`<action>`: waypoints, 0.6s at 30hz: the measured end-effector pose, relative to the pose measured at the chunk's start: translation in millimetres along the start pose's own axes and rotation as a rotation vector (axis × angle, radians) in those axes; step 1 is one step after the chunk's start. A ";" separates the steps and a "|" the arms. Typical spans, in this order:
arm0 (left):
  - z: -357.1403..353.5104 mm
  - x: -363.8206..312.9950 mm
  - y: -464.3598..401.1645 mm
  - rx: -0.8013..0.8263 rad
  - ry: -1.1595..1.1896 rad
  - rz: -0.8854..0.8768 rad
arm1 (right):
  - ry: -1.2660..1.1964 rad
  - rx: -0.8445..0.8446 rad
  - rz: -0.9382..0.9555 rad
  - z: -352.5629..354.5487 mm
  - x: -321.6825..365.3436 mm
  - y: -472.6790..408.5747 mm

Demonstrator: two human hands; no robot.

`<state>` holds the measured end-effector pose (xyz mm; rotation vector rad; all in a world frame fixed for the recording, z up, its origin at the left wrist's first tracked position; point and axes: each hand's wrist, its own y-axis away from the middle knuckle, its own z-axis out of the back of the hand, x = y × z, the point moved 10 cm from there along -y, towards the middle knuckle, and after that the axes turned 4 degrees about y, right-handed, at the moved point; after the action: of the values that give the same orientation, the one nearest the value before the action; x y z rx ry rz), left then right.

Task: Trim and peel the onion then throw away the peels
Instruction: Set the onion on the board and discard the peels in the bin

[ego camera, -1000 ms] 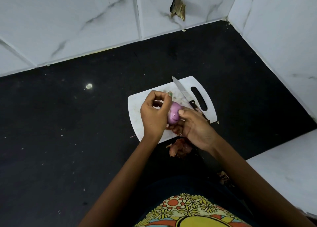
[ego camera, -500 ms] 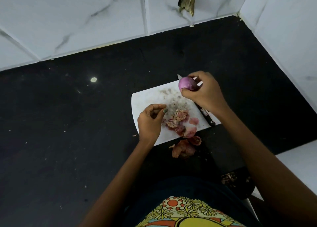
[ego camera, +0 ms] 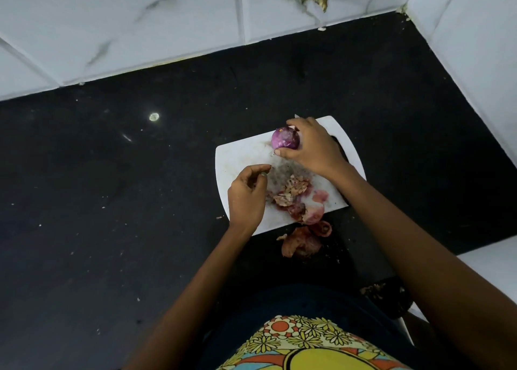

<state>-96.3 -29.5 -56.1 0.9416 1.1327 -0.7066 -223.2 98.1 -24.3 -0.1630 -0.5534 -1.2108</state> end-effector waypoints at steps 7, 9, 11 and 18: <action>7.5 -3.5 4.3 -0.050 0.027 -0.065 | -0.291 -0.177 -0.079 42.1 -22.2 34.7; 6.1 -1.2 6.7 -0.048 0.034 -0.076 | -0.328 -0.154 -0.093 38.3 -27.6 49.0; 0.7 0.8 8.7 -0.033 0.040 -0.090 | -0.362 -0.091 -0.068 23.4 -23.0 62.6; -52.0 -5.8 32.6 0.271 -0.231 -0.222 | -0.385 0.115 -0.014 -32.4 -7.8 94.6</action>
<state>-92.3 31.6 -49.3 0.9391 0.9594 -1.1423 -127.9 125.4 -39.8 -0.2976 -0.9592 -1.1637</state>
